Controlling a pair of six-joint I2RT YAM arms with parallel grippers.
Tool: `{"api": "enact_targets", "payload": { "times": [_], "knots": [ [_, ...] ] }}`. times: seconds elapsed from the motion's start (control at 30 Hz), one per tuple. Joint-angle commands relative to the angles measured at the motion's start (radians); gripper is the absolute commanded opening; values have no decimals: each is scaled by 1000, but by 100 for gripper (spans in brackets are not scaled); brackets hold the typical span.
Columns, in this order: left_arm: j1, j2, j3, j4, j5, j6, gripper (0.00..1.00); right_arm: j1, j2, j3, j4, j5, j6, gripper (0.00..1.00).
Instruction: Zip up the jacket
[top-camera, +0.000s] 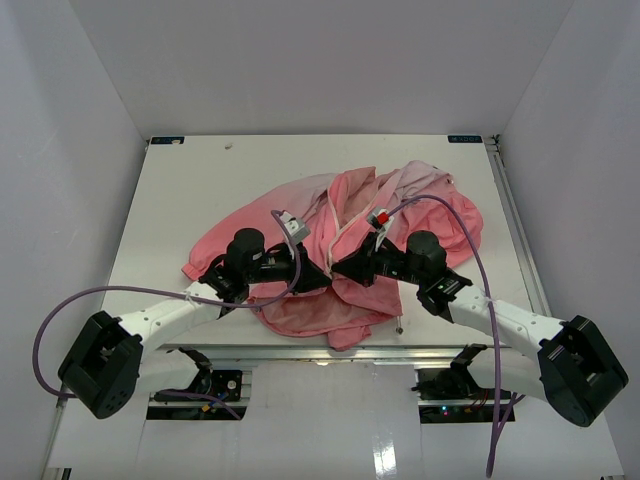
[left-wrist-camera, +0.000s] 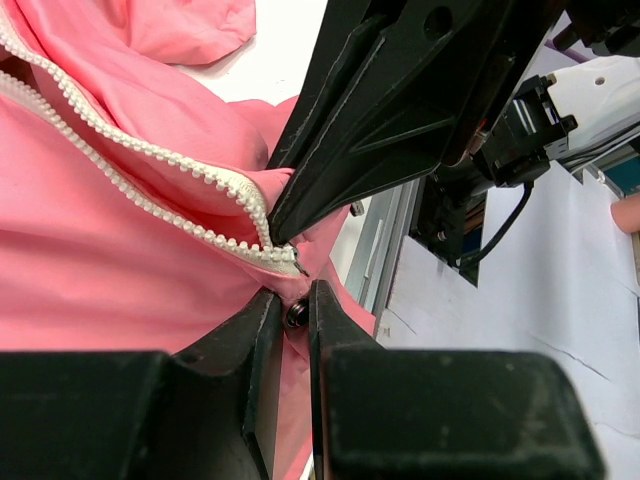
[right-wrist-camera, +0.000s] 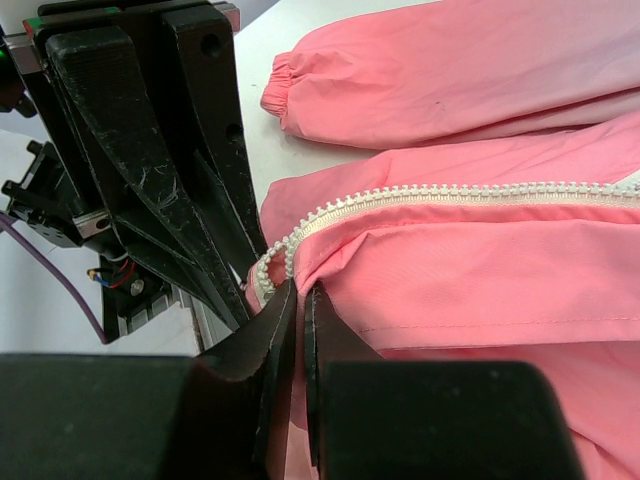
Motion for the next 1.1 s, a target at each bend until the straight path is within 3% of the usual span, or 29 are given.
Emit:
{"api": "enact_targets", "payload": {
  "times": [0.0, 0.77, 1.07],
  "knots": [
    [-6, -26, 3, 19, 55, 30, 2, 9, -10, 3, 60, -22, -2, 8],
    [-6, 125, 37, -16, 161, 102, 0, 9, 22, 119, 10, -17, 3, 8],
    [-6, 130, 44, -25, 129, 94, 0, 9, 33, 117, 22, -26, 15, 8]
  ]
}}
